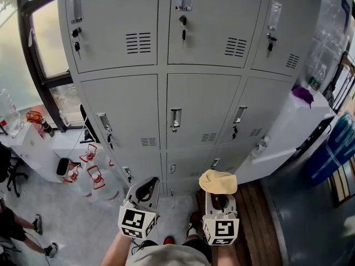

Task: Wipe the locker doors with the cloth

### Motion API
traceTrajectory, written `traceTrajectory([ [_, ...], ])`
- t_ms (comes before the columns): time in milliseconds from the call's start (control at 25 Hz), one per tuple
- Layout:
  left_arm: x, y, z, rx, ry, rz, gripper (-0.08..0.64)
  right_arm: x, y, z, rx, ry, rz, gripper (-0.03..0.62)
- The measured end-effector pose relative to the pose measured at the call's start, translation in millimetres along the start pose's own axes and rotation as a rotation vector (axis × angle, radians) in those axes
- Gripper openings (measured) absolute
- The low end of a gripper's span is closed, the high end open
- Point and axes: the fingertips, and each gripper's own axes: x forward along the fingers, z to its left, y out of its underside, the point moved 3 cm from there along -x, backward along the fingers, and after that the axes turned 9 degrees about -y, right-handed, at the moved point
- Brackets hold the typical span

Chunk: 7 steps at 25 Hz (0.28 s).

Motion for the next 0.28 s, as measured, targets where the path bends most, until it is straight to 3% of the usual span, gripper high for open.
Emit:
traceTrajectory([
  [280, -1.8, -2.0, -1.0, 0.0, 0.0, -0.007, 0.023, -1.8, -1.3, -0.1, -0.003, -0.001, -0.006, 0.075],
])
